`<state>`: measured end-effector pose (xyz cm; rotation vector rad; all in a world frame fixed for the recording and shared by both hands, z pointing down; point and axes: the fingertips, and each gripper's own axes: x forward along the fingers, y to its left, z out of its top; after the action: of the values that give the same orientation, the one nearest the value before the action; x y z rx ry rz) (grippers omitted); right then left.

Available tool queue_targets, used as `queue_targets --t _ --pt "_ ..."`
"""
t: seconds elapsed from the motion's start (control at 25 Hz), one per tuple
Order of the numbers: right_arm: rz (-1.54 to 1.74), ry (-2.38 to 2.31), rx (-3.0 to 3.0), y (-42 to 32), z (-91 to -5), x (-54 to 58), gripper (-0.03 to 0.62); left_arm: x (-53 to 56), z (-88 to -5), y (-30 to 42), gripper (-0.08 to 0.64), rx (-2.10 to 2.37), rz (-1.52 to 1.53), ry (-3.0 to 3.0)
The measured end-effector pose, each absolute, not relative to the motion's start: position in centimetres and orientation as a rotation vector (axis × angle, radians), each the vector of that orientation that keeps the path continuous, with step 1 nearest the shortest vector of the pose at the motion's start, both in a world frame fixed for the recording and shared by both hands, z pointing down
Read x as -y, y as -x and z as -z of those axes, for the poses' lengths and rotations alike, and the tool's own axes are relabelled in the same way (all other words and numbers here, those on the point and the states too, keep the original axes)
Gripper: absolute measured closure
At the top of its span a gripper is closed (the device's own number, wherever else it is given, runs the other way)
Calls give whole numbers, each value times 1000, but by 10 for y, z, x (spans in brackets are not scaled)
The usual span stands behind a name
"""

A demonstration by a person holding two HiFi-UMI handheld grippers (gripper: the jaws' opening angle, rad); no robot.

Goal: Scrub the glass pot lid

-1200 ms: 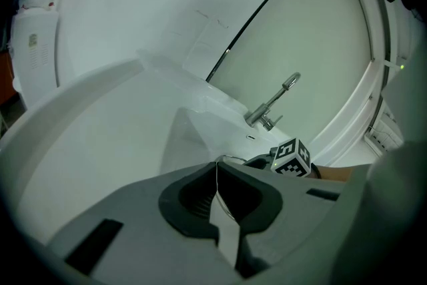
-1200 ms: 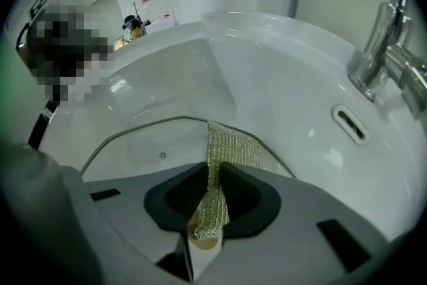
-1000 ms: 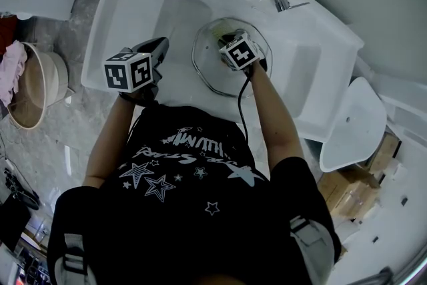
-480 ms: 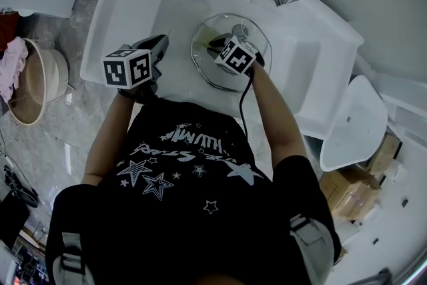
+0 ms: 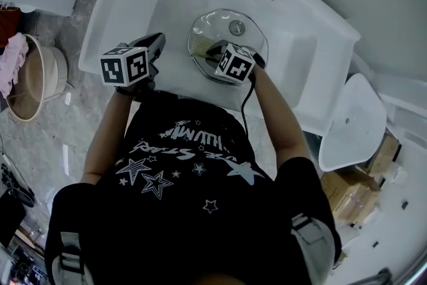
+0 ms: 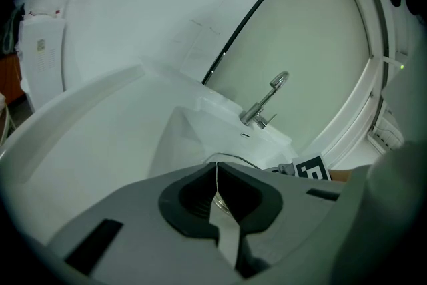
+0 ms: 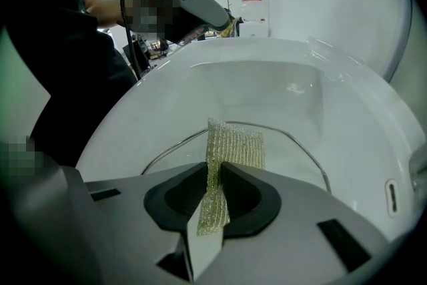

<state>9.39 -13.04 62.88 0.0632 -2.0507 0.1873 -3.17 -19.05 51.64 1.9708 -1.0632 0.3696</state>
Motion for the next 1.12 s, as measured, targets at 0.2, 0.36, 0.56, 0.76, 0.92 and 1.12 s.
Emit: queue_targets --t 0.2,0.36,0.56,0.76,0.92,1.12 --pt "-179 -22 2041 -108 -621 111 520 183 -512 30 548 1078 -351 -1968" --pt "-190 11 2031 -122 -617 95 520 179 -511 26 548 1084 -347 -1973" --pt "-214 49 2014 -138 -613 80 520 176 -507 20 548 1090 -347 -1984" --pt "-237 50 2016 -147 -608 74 520 175 -505 20 548 1098 -347 -1985" --pt "-238 54 2033 -145 -606 74 520 177 -503 19 548 1098 -346 -1990" --pt "-259 -38 2026 -156 -606 95 520 186 -503 19 548 1097 -355 -1994"
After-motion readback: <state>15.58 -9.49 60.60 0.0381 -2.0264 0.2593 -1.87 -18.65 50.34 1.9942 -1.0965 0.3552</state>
